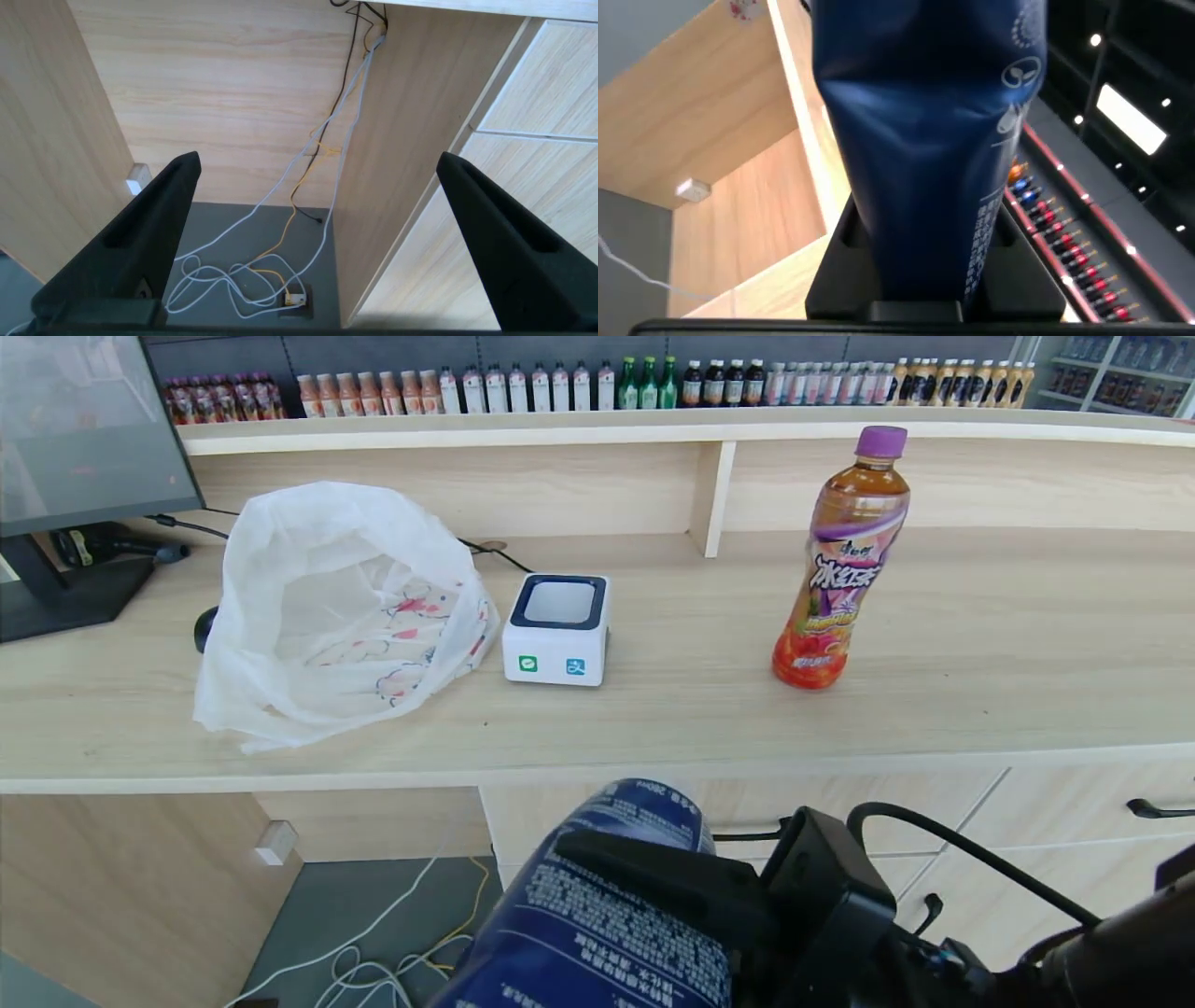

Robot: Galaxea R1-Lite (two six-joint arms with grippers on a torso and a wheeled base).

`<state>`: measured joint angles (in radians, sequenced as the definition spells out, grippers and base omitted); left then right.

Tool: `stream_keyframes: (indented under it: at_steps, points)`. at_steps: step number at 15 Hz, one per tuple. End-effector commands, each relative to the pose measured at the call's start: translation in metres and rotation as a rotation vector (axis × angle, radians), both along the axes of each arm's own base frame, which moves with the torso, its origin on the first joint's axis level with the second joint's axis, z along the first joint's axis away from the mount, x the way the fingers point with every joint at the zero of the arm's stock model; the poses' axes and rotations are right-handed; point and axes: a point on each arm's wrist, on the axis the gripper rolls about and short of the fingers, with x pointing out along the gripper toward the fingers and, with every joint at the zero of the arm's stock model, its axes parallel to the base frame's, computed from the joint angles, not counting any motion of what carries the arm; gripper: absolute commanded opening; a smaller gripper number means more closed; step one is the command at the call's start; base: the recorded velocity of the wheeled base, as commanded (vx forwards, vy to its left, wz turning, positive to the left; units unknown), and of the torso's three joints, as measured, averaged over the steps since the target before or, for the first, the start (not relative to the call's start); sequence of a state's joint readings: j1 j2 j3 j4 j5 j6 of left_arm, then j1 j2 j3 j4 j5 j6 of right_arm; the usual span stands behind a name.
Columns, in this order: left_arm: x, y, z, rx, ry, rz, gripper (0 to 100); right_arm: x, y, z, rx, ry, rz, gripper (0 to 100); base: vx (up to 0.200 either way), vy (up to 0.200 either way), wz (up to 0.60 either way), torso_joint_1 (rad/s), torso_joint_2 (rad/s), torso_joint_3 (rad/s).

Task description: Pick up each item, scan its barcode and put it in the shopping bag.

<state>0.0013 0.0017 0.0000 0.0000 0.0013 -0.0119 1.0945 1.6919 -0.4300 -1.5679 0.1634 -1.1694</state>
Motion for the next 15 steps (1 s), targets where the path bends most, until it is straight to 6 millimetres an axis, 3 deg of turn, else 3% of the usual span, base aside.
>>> stream_keyframes:
  at_steps: [1, 4, 7, 9, 13, 15]
  points:
    - [0.0, 0.0, 0.0, 0.0, 0.0, 0.001, 100, -0.004, -0.014, -0.005, -0.002, 0.08, -0.012, 0, 0.0, 0.0, 0.0, 0.0, 0.0, 0.0]
    - [0.0, 0.0, 0.0, 0.0, 0.0, 0.001, 100, 0.009, -0.026, -0.001, 0.027, 0.1, -0.061, 0, 0.0, 0.0, 0.0, 0.0, 0.0, 0.0]
    - [0.0, 0.0, 0.0, 0.0, 0.0, 0.001, 100, 0.011, -0.033, 0.002, 0.11, 0.283, -0.026, 0, 0.0, 0.0, 0.0, 0.0, 0.0, 0.0]
    - [0.0, 0.0, 0.0, 0.0, 0.0, 0.001, 100, 0.029, -0.039, 0.004, 0.181, 0.377, -0.086, 0, 0.0, 0.0, 0.0, 0.0, 0.0, 0.0]
    - [0.0, 0.0, 0.0, 0.0, 0.0, 0.001, 100, 0.051, -0.031, 0.013, 0.513, 0.722, -0.164, 0, 0.0, 0.0, 0.0, 0.0, 0.0, 0.0]
    - [0.0, 0.0, 0.0, 0.0, 0.0, 0.001, 100, 0.064, -0.042, 0.013, 0.611, 0.805, -0.188, 0, 0.0, 0.0, 0.0, 0.0, 0.0, 0.0]
